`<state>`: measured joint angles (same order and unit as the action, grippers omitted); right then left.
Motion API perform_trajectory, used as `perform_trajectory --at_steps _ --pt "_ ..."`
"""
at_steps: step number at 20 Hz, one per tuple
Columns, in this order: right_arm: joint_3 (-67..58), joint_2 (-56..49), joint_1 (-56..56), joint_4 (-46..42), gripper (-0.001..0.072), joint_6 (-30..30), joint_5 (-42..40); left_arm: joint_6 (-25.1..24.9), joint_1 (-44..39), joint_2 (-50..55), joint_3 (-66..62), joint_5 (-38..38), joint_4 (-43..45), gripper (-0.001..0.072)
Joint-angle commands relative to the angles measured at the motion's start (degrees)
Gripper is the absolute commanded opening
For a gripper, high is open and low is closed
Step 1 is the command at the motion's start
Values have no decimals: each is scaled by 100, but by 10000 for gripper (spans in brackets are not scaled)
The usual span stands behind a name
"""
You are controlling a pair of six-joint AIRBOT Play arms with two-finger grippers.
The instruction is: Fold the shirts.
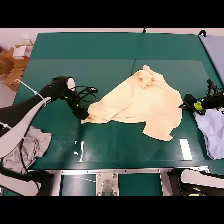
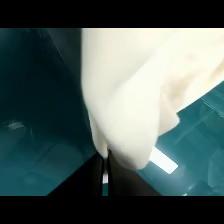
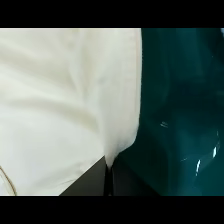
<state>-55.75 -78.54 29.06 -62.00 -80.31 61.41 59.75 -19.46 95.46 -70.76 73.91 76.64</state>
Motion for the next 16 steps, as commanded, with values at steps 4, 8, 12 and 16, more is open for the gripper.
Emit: perform_trajectory --at_steps 4,8,12,16 --pt "-581 278 -4 802 16 199 903 -184 7 -570 -566 1082 -826 23" --pt "-1976 1080 4 2492 16 282 1768 -26 7 -1665 -2396 1104 -1543 23" --pt "-4236 1679 229 3807 16 57 1899 1593 481 -2356 -5042 723 -1539 23" --pt "-6568 1779 837 3829 16 -780 1703 3453 1657 -3410 -5313 -629 -1526 23"
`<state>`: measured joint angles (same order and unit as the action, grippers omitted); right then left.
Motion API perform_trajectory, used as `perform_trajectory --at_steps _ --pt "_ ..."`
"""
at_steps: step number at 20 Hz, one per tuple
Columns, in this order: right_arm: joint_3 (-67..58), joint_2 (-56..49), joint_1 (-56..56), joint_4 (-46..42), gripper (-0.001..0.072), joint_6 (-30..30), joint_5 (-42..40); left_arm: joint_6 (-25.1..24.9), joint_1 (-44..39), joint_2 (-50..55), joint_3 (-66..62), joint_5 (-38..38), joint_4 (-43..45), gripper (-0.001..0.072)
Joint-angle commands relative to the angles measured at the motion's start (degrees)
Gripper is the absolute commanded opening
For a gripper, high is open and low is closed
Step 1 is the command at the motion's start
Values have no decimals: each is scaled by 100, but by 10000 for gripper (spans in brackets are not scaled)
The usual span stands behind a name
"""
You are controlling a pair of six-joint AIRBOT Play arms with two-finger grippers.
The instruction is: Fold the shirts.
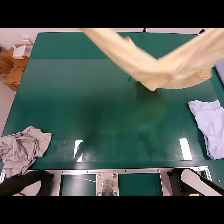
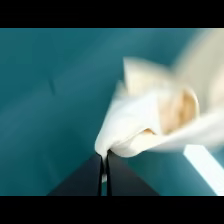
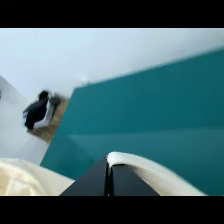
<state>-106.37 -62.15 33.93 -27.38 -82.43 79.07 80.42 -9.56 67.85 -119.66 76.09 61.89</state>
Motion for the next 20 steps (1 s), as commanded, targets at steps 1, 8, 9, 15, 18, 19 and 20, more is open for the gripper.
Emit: perform_trajectory --at_steps 1,8,9,15,18,19,20 --pt "-1788 184 474 435 16 -704 -164 1620 940 -876 -251 -918 -74 23" --pt "-1847 767 776 638 16 -734 -780 2068 1314 -1283 -96 -835 417 23" --pt "-1740 767 776 638 16 -750 -479 2273 1314 -1248 -37 -343 942 23" --pt "-361 841 743 485 16 -706 761 1998 1314 -1235 949 1038 1392 23" --pt "245 837 533 435 16 -450 664 1958 1311 -1237 1384 807 1185 23" --pt "531 824 363 367 15 -369 577 1958 1311 -1235 1631 708 1182 23" --pt "898 798 103 260 16 -251 442 1958 1314 -1235 1930 586 1180 23"
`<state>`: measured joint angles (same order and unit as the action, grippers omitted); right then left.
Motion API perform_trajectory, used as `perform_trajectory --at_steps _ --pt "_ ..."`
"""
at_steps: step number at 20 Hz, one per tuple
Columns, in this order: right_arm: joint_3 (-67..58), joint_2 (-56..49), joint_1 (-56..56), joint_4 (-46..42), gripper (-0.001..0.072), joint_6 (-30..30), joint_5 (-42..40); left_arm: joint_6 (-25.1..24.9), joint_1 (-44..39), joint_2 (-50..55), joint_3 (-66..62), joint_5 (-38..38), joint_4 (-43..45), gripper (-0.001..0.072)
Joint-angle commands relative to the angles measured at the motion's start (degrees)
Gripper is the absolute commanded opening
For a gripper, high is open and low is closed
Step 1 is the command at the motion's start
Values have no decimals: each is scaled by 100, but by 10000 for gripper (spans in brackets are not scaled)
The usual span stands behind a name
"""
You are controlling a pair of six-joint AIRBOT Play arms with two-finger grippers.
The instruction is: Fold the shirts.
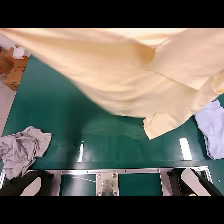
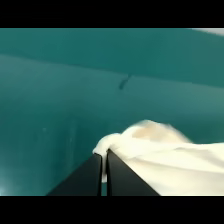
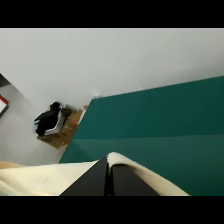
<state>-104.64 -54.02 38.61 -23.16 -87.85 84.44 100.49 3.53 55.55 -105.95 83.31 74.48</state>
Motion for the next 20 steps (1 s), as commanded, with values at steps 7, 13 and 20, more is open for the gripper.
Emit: perform_trajectory --at_steps 7,13,20 --pt "3064 -1408 -2011 -1296 16 946 -2199 -1014 2 1040 3077 -2747 -413 23" --pt "3108 -3945 -2538 -1255 17 1163 -3136 -2297 4 3661 3108 -4533 -2197 24" --pt "2653 -4712 -2028 -1255 498 1410 -2594 -2599 431 4050 2428 -4050 -2354 704"
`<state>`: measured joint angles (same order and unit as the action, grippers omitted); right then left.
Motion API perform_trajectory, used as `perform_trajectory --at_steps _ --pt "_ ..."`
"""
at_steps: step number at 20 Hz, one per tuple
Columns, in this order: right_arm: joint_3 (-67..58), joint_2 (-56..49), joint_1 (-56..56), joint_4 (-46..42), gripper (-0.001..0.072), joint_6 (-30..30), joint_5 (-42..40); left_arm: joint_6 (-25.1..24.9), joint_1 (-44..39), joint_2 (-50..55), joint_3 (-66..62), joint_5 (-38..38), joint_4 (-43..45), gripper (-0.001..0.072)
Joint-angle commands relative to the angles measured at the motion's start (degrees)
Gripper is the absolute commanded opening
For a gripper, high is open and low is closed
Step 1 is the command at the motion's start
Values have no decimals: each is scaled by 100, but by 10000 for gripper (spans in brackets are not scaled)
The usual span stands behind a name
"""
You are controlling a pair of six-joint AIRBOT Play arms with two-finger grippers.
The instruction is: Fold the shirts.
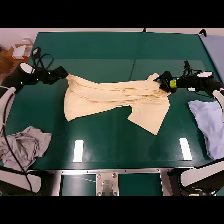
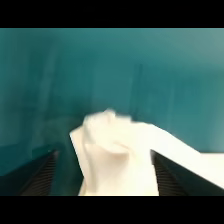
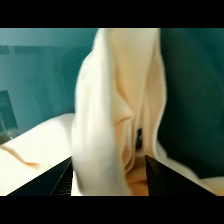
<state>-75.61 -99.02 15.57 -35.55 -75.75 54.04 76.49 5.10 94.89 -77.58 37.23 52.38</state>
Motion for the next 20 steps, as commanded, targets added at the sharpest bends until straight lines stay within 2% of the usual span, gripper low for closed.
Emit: perform_trajectory --at_steps 1,2,4,6,8,9,13,17,19,20 --pt "-428 -136 535 -31 497 345 973 -201 551 59 -774 1379 -142 703" --pt "-520 -22 782 -35 482 468 1405 -203 841 4 -1110 2236 -136 703" --pt "-529 236 1213 -273 344 645 2000 -197 1327 -114 -1377 3582 -118 702" --pt "-341 485 1510 -918 360 638 2330 -129 1609 -199 -1209 4472 61 701" --pt "125 708 1729 -1320 385 651 2277 -55 1703 -402 -413 4824 208 701" --pt "345 741 1805 -1364 441 704 2205 -59 1692 -525 116 4763 195 701" --pt "1071 739 1875 -1357 442 896 1742 -402 1303 -828 1932 4186 -70 701" --pt "1353 734 1766 -1360 440 894 1408 -435 481 -820 2511 3077 -57 700" --pt "1394 702 1624 -1360 440 892 1241 -269 184 -809 2514 2468 -46 699" --pt "1394 660 1530 -1357 439 892 1169 -179 96 -809 2514 2288 -50 626"
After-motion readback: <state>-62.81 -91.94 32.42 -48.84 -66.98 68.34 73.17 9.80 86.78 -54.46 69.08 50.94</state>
